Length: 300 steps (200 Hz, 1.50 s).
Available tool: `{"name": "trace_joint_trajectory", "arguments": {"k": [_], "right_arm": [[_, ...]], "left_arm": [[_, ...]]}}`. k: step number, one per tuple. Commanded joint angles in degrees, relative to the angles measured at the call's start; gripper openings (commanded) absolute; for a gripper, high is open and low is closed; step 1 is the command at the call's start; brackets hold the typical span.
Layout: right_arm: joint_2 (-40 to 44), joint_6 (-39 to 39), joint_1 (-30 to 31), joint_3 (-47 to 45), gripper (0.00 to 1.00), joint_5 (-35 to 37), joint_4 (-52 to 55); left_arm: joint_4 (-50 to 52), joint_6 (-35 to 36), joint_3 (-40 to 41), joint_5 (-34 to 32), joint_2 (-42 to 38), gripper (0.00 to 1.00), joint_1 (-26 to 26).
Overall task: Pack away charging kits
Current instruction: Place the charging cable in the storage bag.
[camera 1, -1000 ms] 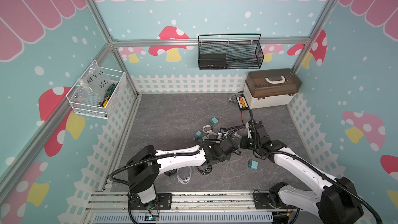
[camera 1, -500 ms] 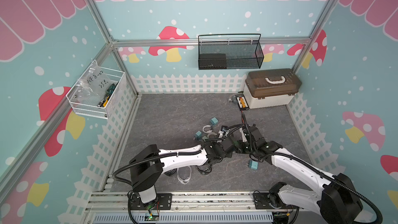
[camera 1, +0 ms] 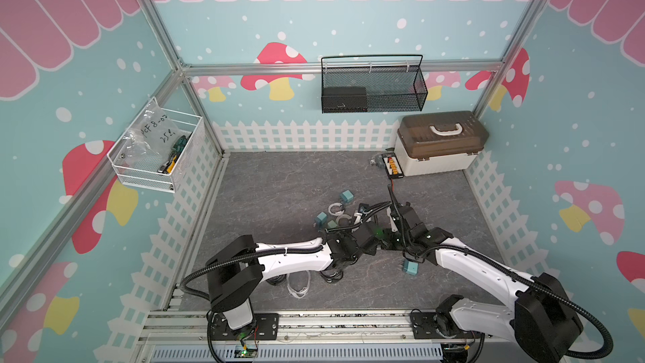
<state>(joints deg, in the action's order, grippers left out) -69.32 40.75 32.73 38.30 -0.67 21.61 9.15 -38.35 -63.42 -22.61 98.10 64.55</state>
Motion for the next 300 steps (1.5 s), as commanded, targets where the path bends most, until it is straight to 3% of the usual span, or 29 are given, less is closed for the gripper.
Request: {"name": "trace_joint_trajectory", "arguments": {"k": [1,78,163,243,300], "right_arm": [[-2.0,-0.5,0.5,0.6,0.0,2.5,2.2],[-5.0,-1.1,0.4,2.2,0.0,5.0,3.0],[-4.6,-1.1,0.5,1.0,0.0,-1.5,-1.2],[-7.8,0.0,0.4,0.2,0.0,-2.6,-4.5],[-7.7,0.2,0.5,0.5,0.1,-2.0,-5.1]], "left_arm": [[-6.6,1.5,2.3,2.8,-2.5,0.0,0.2],[-12.8,4.0,5.8,2.9,-2.2,0.0,2.9],[-15.7,3.5,5.2,0.7,2.4,0.0,4.3],[-19.2,0.6,7.2,0.3,1.7,0.0,3.9],[-20.3,-2.1,8.7,1.9,1.3,0.0,3.0]]}}
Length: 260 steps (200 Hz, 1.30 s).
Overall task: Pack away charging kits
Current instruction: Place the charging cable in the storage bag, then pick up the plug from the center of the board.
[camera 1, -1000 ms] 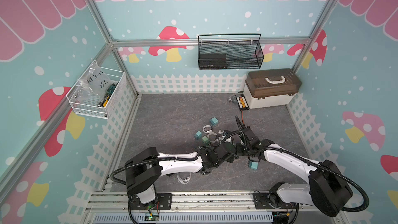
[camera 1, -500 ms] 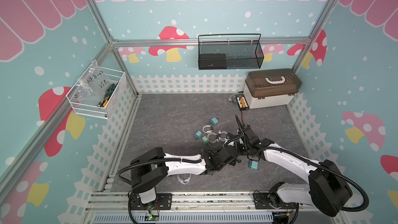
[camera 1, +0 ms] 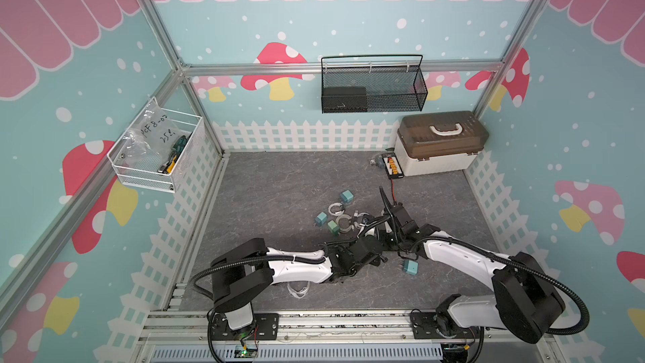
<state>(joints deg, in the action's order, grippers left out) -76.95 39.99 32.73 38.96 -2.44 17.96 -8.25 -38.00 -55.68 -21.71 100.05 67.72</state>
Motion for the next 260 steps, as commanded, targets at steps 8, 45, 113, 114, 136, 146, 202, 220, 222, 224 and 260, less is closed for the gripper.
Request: {"name": "trace_joint_trajectory", "arguments": {"k": [8,45,113,114,136,146,202,220,222,224,260], "right_arm": [[0.1,1.1,0.4,0.0,0.11,-0.4,-1.5],[0.7,1.1,0.4,0.3,0.15,0.3,-1.4],[5.6,-0.1,-0.1,2.3,0.31,6.4,5.0],[5.8,-0.2,-0.1,2.3,0.31,6.5,5.1],[9.3,-0.2,-0.5,1.9,0.44,8.2,7.5],[11.3,0.1,-0.7,1.3,0.5,9.2,8.8],[21.6,3.0,-0.8,-8.7,0.76,10.7,10.8],[22.2,3.0,-0.8,-11.0,0.8,11.3,10.4],[22.2,3.0,-0.8,-11.2,0.81,11.3,10.3],[22.1,3.0,-0.9,-11.3,0.81,11.3,10.2],[18.4,1.8,-1.3,-12.2,0.85,10.2,7.1]], "left_arm": [[-2.9,-2.7,1.1,1.2,-0.7,0.0,-0.2],[-2.6,-4.3,1.4,0.7,-0.6,0.0,-0.4],[4.9,-7.3,0.0,-2.1,-1.9,0.0,-0.9],[4.9,-7.3,0.0,-2.1,-1.9,0.0,-0.9],[5.5,-7.3,0.0,-1.8,-2.8,0.0,-0.9],[6.0,-7.3,-0.1,-1.8,-3.1,0.0,-0.9],[10.7,-7.9,-1.9,-1.4,-4.9,0.0,-0.9],[10.6,-7.8,-2.0,-1.4,-5.2,0.0,-0.9],[10.6,-7.8,-2.1,-1.4,-5.2,0.0,-0.9],[10.7,-7.7,-2.1,-1.4,-5.2,0.0,-0.9],[11.0,-8.0,-1.7,-1.4,-5.7,0.0,-0.9]]}}
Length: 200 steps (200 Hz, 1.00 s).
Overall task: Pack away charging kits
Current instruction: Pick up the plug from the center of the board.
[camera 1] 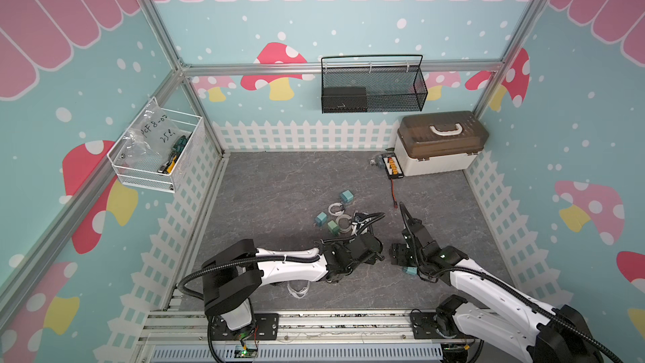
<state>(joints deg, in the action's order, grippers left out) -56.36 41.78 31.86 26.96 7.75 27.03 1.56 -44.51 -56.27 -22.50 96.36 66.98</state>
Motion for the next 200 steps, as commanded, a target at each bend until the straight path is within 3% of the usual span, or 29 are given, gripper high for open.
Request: {"name": "trace_joint_trajectory", "arguments": {"k": [1,36,78,130,161,200], "right_arm": [[-2.4,0.0,-0.4,-0.2,0.85,0.0,-2.0],[-4.9,0.3,-0.4,-1.3,0.84,-3.6,-2.5],[1.6,2.9,-0.3,-6.5,0.83,-8.7,-0.4],[6.7,3.3,0.1,-5.7,0.83,-10.7,4.9],[4.5,3.0,0.6,-4.7,0.71,-11.5,5.8],[1.5,4.3,2.9,-3.5,0.66,-9.8,6.6]], "left_arm": [[1.2,-1.5,-1.1,-0.6,-2.0,0.0,-0.2],[1.4,-1.6,-0.9,-1.1,-2.4,0.0,-0.1],[2.4,-1.5,-2.3,-0.9,-1.6,0.0,-0.2],[1.9,-1.8,-1.6,-1.1,-2.1,0.0,-0.2],[1.9,-1.9,-1.1,-1.1,-2.4,0.0,-0.2],[1.5,-2.0,0.0,-1.8,-3.3,0.0,-0.2]]}}
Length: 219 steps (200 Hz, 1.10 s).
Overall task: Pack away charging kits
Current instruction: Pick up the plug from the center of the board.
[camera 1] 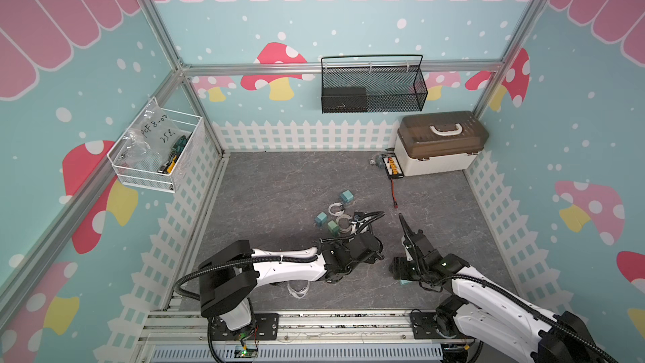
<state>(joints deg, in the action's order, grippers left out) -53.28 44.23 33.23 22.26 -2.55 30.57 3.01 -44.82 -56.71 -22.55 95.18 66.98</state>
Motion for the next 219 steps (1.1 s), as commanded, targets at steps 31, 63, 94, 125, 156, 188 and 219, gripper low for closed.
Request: {"name": "trace_joint_trajectory", "arguments": {"k": [31,63,94,125,156,188,219], "right_arm": [[-2.8,3.0,3.5,2.5,0.64,2.5,4.7],[-2.4,4.3,5.3,3.6,0.63,4.1,7.6],[-1.6,5.2,6.6,3.8,0.63,4.7,9.4],[-2.0,5.7,7.1,3.4,0.51,4.9,8.5],[-2.4,5.8,7.1,3.7,0.29,5.7,8.2],[0.5,5.6,7.1,6.1,0.17,7.4,9.5],[4.0,5.6,7.1,10.8,0.14,6.8,8.8]], "left_arm": [[0.1,-1.6,0.7,-2.0,-2.5,0.0,-0.2],[0.1,-1.6,0.8,-2.1,-2.7,0.0,-0.2],[0.1,-1.8,0.9,-2.2,-2.5,0.0,-0.2],[-0.1,-1.9,1.0,-2.0,-2.5,0.0,-0.3],[-0.1,-2.0,1.0,-1.4,-2.5,0.0,-0.3],[-1.3,-1.9,1.2,0.3,-2.5,0.0,-0.3],[-2.9,-2.1,1.4,2.6,-2.1,0.0,-0.3]]}}
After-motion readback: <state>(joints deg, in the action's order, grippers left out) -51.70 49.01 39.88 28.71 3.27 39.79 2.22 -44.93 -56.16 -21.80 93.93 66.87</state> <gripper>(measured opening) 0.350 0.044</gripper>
